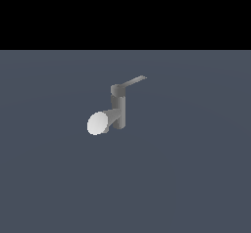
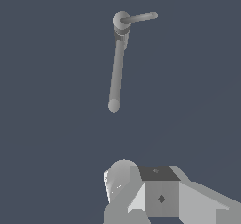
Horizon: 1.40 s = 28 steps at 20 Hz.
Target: Turn on the faucet by rotating a designated handle.
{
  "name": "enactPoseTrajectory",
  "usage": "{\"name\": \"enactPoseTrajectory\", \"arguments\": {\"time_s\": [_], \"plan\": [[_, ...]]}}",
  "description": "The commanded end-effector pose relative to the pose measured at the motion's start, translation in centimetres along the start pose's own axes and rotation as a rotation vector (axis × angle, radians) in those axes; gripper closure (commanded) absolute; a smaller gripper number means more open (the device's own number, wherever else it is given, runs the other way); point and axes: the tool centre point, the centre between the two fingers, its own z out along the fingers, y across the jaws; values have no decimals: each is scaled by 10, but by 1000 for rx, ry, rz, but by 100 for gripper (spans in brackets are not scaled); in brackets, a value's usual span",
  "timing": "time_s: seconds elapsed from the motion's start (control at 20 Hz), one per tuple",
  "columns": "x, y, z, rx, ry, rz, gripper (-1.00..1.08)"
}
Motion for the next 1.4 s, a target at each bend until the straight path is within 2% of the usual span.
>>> {"name": "enactPoseTrajectory", "arguments": {"time_s": [0.0, 0.3, 0.65, 0.95, 1.35], "plan": [[-1, -2, 0, 1, -1, -6, 108], [5, -1, 1, 7, 0, 16, 108], [26, 0, 6, 30, 0, 95, 108], [58, 2, 16, 61, -2, 214, 108], [112, 7, 40, 103, -13, 437, 108]]}}
